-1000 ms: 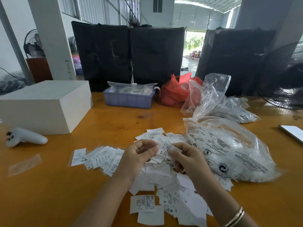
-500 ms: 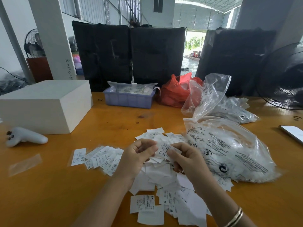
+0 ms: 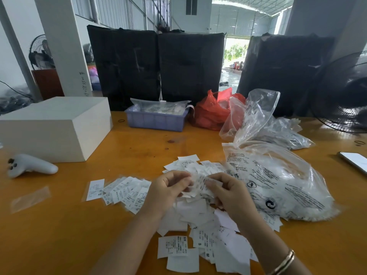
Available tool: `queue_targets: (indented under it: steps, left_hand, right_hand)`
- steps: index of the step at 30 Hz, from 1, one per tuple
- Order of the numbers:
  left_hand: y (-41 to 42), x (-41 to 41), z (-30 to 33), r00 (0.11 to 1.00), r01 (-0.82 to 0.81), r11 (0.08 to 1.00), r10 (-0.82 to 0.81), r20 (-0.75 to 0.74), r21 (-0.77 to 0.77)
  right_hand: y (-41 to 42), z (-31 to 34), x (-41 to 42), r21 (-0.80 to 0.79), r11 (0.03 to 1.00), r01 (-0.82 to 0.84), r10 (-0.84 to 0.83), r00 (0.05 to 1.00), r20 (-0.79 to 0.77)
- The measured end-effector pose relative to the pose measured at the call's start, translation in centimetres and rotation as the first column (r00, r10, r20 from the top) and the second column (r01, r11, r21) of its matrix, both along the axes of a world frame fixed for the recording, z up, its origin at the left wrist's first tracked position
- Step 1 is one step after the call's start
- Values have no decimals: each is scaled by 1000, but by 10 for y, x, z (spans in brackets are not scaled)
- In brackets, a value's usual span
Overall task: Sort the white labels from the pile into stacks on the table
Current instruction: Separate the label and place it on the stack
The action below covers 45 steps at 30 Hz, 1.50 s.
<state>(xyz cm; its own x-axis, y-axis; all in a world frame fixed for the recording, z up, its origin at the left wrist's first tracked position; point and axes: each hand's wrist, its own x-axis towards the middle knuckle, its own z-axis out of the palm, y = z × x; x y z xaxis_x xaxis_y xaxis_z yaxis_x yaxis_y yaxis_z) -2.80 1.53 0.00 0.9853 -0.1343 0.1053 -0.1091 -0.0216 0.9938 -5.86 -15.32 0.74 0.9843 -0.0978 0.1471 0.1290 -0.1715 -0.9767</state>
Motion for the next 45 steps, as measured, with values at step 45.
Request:
queue_targets:
  steps: [45]
  left_hand:
    - [2,-3,6,994,32,985,-49,-97,-171]
  right_hand:
    - [7,2,-5,190,976,106,-124,989,84]
